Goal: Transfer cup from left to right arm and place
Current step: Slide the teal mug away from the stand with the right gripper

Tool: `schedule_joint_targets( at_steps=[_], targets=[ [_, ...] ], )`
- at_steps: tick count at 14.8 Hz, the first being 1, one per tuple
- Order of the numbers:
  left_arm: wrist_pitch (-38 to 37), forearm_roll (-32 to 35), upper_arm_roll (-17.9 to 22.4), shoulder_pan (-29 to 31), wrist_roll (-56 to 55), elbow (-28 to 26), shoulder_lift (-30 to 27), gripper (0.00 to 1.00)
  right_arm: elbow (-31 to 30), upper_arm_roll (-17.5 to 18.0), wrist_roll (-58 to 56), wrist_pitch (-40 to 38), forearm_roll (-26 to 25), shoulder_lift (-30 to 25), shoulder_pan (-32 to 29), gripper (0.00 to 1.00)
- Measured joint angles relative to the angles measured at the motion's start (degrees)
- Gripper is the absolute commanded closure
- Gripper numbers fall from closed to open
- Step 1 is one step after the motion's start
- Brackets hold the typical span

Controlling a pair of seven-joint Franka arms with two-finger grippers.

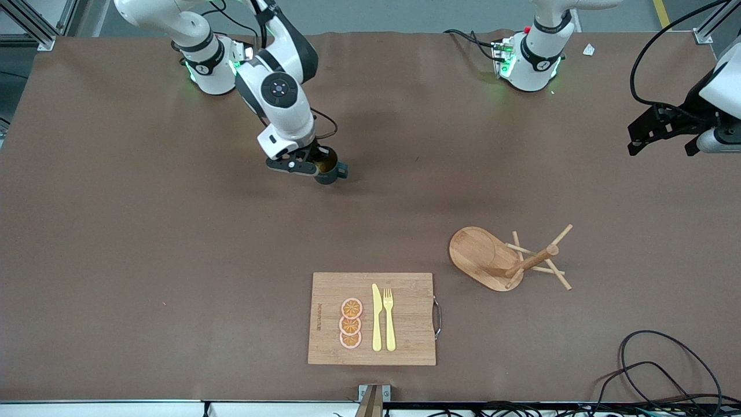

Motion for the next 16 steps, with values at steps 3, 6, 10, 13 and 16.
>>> schedule_joint_targets(
  at_steps=[3,6,10,13,16],
  targets=[
    [0.0,0.0,0.0,0.0,0.0,0.1,0.4,0.00,-1.9,-0.2,-10.6,-1.3,-0.2,-3.6,-6.8,1.00],
    [0.1,0.0,-0.1,-0.2,0.0,0.7,1.1,0.00,-4.5,-0.7,-24.3,-1.3,-0.2,-6.6,-16.8,1.00],
    [0.1,0.0,-0.2,-0.5,0.0,1.5,1.4,0.00,-8.3,-0.9,-37.5,0.4,-1.1,-8.0,-27.4,1.00],
    [0.4,0.0,0.0,-0.2,0.0,1.7,2.5,0.00,-15.0,-0.7,-38.4,9.5,-1.2,-7.9,-28.8,1.00],
    [0.6,0.0,0.0,-0.1,0.0,2.0,3.1,0.00,-19.1,-0.6,-41.5,15.0,-1.5,-7.7,-31.8,1.00]
  ],
)
